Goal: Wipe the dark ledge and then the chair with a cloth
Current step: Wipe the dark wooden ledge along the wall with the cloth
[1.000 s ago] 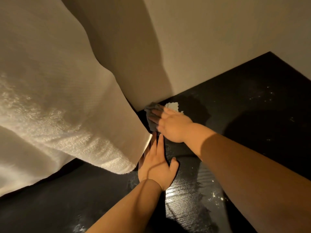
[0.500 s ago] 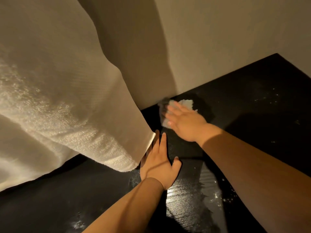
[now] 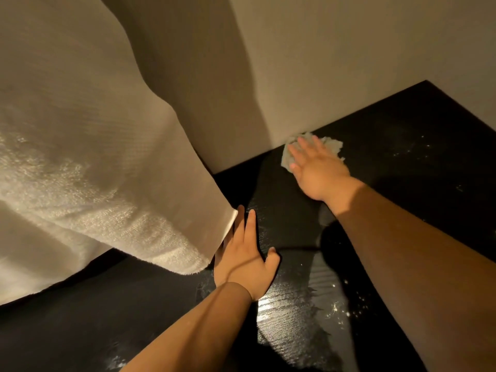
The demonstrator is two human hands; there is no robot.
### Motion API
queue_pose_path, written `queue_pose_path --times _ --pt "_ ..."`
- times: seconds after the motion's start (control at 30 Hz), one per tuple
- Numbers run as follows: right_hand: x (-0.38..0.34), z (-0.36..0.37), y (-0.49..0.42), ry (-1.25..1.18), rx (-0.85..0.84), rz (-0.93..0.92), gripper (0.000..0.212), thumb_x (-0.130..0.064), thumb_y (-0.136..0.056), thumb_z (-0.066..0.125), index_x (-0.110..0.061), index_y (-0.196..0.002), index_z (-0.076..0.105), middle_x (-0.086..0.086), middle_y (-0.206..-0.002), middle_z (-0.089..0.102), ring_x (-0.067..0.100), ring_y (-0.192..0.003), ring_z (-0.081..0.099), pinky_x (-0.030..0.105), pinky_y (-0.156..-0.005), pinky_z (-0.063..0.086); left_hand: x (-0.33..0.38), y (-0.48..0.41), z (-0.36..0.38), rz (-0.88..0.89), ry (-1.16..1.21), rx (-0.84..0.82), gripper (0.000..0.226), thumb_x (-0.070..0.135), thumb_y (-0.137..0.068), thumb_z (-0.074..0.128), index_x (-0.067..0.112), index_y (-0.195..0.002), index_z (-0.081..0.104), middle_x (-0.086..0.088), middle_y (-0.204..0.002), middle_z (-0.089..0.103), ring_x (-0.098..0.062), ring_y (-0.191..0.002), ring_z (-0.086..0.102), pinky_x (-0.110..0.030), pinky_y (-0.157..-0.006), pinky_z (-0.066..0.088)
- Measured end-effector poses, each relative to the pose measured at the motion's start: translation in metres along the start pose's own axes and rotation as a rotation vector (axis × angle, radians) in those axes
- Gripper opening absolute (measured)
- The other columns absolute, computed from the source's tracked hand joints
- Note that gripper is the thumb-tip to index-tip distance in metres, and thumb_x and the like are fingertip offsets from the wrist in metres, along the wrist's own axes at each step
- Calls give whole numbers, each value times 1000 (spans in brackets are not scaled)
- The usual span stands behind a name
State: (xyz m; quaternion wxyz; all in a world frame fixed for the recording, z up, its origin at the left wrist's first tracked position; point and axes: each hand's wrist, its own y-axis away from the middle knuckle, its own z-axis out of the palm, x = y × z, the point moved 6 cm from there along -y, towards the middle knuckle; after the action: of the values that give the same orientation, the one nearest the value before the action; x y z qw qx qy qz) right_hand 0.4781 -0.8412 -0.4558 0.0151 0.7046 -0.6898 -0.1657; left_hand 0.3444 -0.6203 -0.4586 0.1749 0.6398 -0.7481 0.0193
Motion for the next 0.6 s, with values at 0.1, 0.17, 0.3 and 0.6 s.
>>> queue_pose_path --times 0.1,0.17,0.3,0.6 --pt "28 -1 -6 -34 56 212 59 -43 -108 17 -28 -165 7 2 -173 -3 33 -157 -8 48 -128 3 -2 0 1 -4 -5 -5 94 63 -91 44 39 -165 -7 18 -173 -17 -13 -158 17 -39 -124 19" --pt "6 7 6 -11 39 187 59 -42 -108 18 -29 -165 7 3 -172 -3 35 -157 -8 49 -128 4 -2 -1 1 -8 -3 -4 94 63 -90 44 39 -165 -6 18 -173 -17 -14 -158 20 -39 -124 20" --pt "-69 28 65 -19 20 -169 56 -41 -109 24 -34 -163 10 -3 -172 -2 28 -158 -11 43 -128 -2 -2 -1 1 4 -2 -6 94 63 -91 45 39 -166 -8 18 -173 -19 -14 -159 15 -38 -124 17" --pt "19 23 57 -31 59 171 60 -46 -106 10 -30 -164 5 0 -172 -5 31 -158 -8 50 -128 6 1 0 -2 -2 -16 -9 93 63 -91 47 39 -166 -3 18 -173 -17 -17 -158 19 -41 -124 22"
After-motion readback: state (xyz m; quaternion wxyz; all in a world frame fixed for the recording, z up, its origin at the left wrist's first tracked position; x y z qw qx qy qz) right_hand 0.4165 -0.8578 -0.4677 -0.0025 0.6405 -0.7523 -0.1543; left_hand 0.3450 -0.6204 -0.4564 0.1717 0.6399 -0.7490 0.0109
